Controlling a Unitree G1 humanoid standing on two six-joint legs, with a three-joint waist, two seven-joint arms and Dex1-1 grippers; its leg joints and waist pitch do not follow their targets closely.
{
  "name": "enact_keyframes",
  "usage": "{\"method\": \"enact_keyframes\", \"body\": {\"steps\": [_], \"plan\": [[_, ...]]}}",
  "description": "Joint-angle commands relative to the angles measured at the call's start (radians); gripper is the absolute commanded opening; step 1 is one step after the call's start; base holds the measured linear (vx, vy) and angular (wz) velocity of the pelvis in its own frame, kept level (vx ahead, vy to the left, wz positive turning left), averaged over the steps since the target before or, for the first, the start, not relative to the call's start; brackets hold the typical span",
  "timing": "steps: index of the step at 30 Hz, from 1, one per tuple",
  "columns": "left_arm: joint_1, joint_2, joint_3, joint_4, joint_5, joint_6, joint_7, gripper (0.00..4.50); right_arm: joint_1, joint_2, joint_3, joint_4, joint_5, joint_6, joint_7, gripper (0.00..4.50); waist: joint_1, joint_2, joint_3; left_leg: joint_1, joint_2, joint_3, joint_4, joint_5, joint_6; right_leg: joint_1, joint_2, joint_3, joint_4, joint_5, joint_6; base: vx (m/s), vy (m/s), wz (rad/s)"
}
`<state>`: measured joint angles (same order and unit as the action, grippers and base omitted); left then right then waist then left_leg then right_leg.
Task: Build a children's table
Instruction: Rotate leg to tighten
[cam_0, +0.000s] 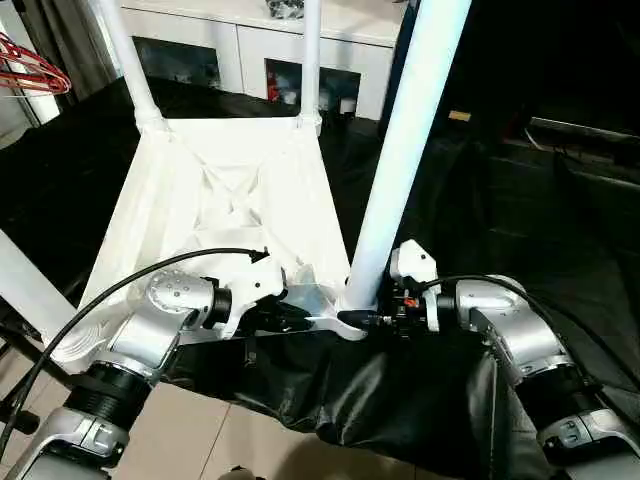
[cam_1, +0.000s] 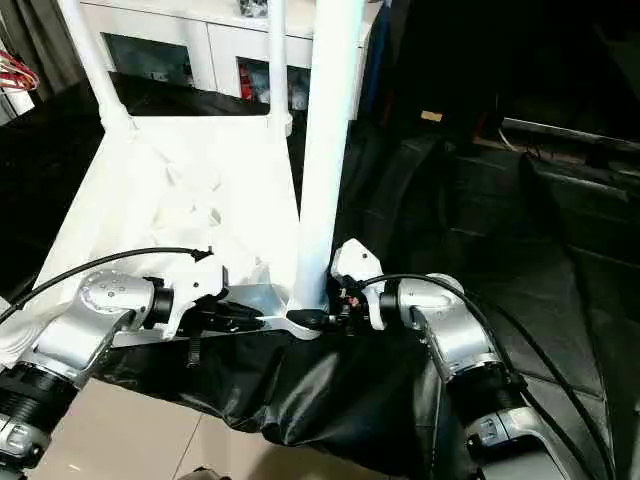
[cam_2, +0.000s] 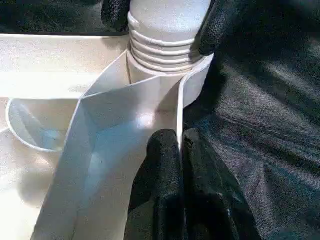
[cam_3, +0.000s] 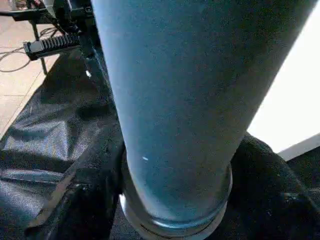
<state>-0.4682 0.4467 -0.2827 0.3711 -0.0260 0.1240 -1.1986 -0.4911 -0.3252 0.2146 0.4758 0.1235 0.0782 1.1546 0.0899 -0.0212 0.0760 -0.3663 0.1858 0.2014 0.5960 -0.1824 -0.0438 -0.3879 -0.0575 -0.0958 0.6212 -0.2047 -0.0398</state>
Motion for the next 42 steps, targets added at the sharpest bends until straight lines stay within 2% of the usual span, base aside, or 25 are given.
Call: {"method": "enact_keyframes", "body": {"steps": [1, 4, 5, 7, 9, 12, 14, 17, 19, 20, 24, 25, 27, 29, 30, 32, 33, 36, 39, 42], "plan": [[-0.004, -0.019, 0.008, 0.005, -0.011, -0.020, 0.034, 0.00, 0.015, 0.011, 0.023, 0.002, -0.011, -0.015, -0.005, 2.66, -0.005, -0.008, -0.068, 0.015, 0.062, -0.030, -0.064, -0.145, 0.055, 0.043, -0.107, 0.074, -0.086, -0.246, -0.165, 0.000, 0.000, 0.00], [-0.009, -0.031, 0.015, 0.013, 0.000, -0.013, 0.072, 0.00, 0.021, 0.028, 0.009, 0.006, -0.011, -0.012, -0.045, 2.66, -0.006, -0.008, -0.067, 0.014, 0.061, -0.032, -0.065, -0.147, 0.052, 0.043, -0.107, 0.074, -0.086, -0.252, -0.162, 0.000, 0.000, 0.00], [-0.017, -0.044, 0.019, 0.025, 0.011, -0.006, 0.108, 0.00, 0.021, 0.048, -0.005, 0.021, -0.020, -0.014, -0.103, 2.66, -0.007, -0.012, -0.069, 0.014, 0.061, -0.031, -0.065, -0.147, 0.051, 0.044, -0.106, 0.073, -0.086, -0.255, -0.161, 0.000, 0.000, 0.00], [-0.045, -0.085, 0.020, 0.056, 0.043, 0.013, 0.198, 0.00, 0.018, 0.106, -0.038, 0.068, -0.046, -0.015, -0.271, 2.66, -0.011, -0.007, -0.064, 0.020, 0.062, -0.033, -0.068, -0.174, 0.026, 0.037, -0.108, 0.073, -0.095, -0.312, -0.154, 0.000, 0.000, 0.00], [-0.067, -0.122, 0.017, 0.078, 0.066, 0.032, 0.265, 0.00, 0.021, 0.153, -0.061, 0.091, -0.053, 0.000, -0.379, 2.66, -0.017, -0.010, -0.067, 0.022, 0.062, -0.036, -0.070, -0.192, 0.005, 0.038, -0.110, 0.073, -0.096, -0.334, -0.146, 0.000, 0.000, 0.00], [-0.108, -0.215, 0.014, 0.109, 0.091, 0.073, 0.391, 0.00, 0.015, 0.249, -0.091, 0.144, -0.080, 0.033, -0.607, 2.65, -0.026, -0.006, -0.060, 0.023, 0.059, -0.035, -0.072, -0.214, 0.000, 0.032, -0.109, 0.075, -0.101, -0.352, -0.145, 0.000, 0.000, 0.00], [-0.131, -0.274, 0.005, 0.132, 0.102, 0.082, 0.454, 0.00, -0.002, 0.310, -0.103, 0.189, -0.093, 0.047, -0.727, 2.65, -0.031, -0.007, -0.063, 0.026, 0.060, -0.038, -0.072, -0.227, -0.011, 0.035, -0.111, 0.074, -0.103, -0.372, -0.142, 0.000, 0.000, 0.00], [-0.154, -0.329, -0.008, 0.168, 0.122, 0.069, 0.506, 0.00, -0.023, 0.363, -0.093, 0.210, -0.100, 0.020, -0.752, 2.65, -0.030, -0.003, -0.066, 0.022, 0.057, -0.036, -0.071, -0.208, 0.009, 0.039, -0.111, 0.076, -0.103, -0.316, -0.142, 0.000, 0.000, 0.00], [-0.161, -0.340, -0.018, 0.181, 0.134, 0.054, 0.511, 0.00, -0.029, 0.372, -0.083, 0.205, -0.104, 0.003, -0.738, 2.65, -0.028, -0.004, -0.067, 0.021, 0.057, -0.035, -0.072, -0.193, 0.024, 0.039, -0.109, 0.076, -0.101, -0.284, -0.142, 0.000, 0.000, 0.00], [-0.160, -0.340, -0.024, 0.182, 0.136, 0.040, 0.498, 0.00, -0.027, 0.361, -0.075, 0.189, -0.104, -0.013, -0.705, 3.21, -0.027, 0.001, -0.067, 0.022, 0.057, -0.035, -0.071, -0.191, 0.025, 0.040, -0.110, 0.076, -0.100, -0.277, -0.145, 0.000, 0.000, 0.00], [-0.140, -0.314, -0.030, 0.156, 0.124, 0.003, 0.431, 0.00, -0.020, 0.302, -0.080, 0.154, -0.089, -0.034, -0.624, 3.53, -0.024, -0.002, -0.068, 0.019, 0.058, -0.034, -0.070, -0.189, 0.040, 0.044, -0.110, 0.075, -0.099, -0.266, -0.146, 0.000, 0.000, 0.00], [-0.124, -0.290, -0.031, 0.139, 0.116, -0.028, 0.393, 0.00, -0.019, 0.263, -0.085, 0.135, -0.073, -0.030, -0.572, 3.65, -0.021, 0.000, -0.070, 0.017, 0.059, -0.035, -0.071, -0.179, 0.046, 0.046, -0.110, 0.074, -0.098, -0.247, -0.150, 0.000, 0.000, 0.00], [-0.114, -0.277, -0.027, 0.126, 0.103, -0.027, 0.367, 0.00, -0.016, 0.236, -0.083, 0.120, -0.065, -0.025, -0.534, 3.87, -0.021, 0.000, -0.071, 0.016, 0.060, -0.034, -0.070, -0.175, 0.049, 0.047, -0.110, 0.075, -0.095, -0.235, -0.152, 0.000, 0.000, 0.00], [-0.095, -0.253, -0.021, 0.105, 0.086, -0.042, 0.321, 0.00, -0.010, 0.183, -0.071, 0.092, -0.059, -0.019, -0.454, 4.05, -0.020, -0.003, -0.073, 0.010, 0.059, -0.034, -0.067, -0.144, 0.066, 0.051, -0.108, 0.073, -0.088, -0.185, -0.165, 0.000, 0.000, 0.00], [-0.084, -0.237, -0.018, 0.093, 0.074, -0.045, 0.291, 0.00, -0.004, 0.147, -0.057, 0.072, -0.060, -0.024, -0.399, 4.05, -0.020, 0.003, -0.073, 0.010, 0.059, -0.034, -0.067, -0.141, 0.069, 0.049, -0.108, 0.073, -0.088, -0.180, -0.168, 0.000, 0.000, 0.00], [-0.077, -0.221, -0.017, 0.086, 0.068, -0.050, 0.266, 0.00, 0.000, 0.117, -0.049, 0.058, -0.061, -0.028, -0.349, 4.05, -0.018, 0.001, -0.071, 0.013, 0.061, -0.032, -0.066, -0.149, 0.078, 0.046, -0.107, 0.074, -0.090, -0.184, -0.175, 0.000, 0.000, 0.00], [-0.067, -0.195, -0.014, 0.073, 0.054, -0.056, 0.224, 0.00, 0.007, 0.074, -0.044, 0.034, -0.047, -0.024, -0.265, 4.05, -0.016, 0.001, -0.071, 0.013, 0.061, -0.032, -0.067, -0.151, 0.077, 0.047, -0.107, 0.073, -0.090, -0.191, -0.174, 0.000, 0.000, 0.00], [-0.056, -0.157, -0.010, 0.057, 0.034, -0.063, 0.148, 0.00, 0.011, 0.026, -0.043, 0.009, -0.017, -0.013, -0.151, 4.05, -0.011, 0.001, -0.070, 0.013, 0.063, -0.032, -0.068, -0.159, 0.077, 0.046, -0.107, 0.073, -0.091, -0.212, -0.169, 0.000, 0.000, 0.00], [-0.046, -0.117, -0.017, 0.044, 0.018, -0.066, 0.075, 0.00, 0.015, -0.026, -0.011, -0.014, -0.006, -0.007, -0.048, 4.05, -0.005, 0.000, -0.070, 0.015, 0.065, -0.032, -0.069, -0.160, 0.077, 0.047, -0.106, 0.071, -0.090, -0.213, -0.173, 0.000, 0.000, 0.00], [-0.043, -0.108, -0.017, 0.040, 0.012, -0.064, 0.053, 0.00, 0.016, -0.041, 0.001, -0.019, -0.006, -0.007, -0.021, 4.05, -0.006, 0.000, -0.069, 0.014, 0.064, -0.031, -0.068, -0.166, 0.072, 0.045, -0.108, 0.072, -0.091, -0.223, -0.175, 0.000, 0.000, 0.00]]}}
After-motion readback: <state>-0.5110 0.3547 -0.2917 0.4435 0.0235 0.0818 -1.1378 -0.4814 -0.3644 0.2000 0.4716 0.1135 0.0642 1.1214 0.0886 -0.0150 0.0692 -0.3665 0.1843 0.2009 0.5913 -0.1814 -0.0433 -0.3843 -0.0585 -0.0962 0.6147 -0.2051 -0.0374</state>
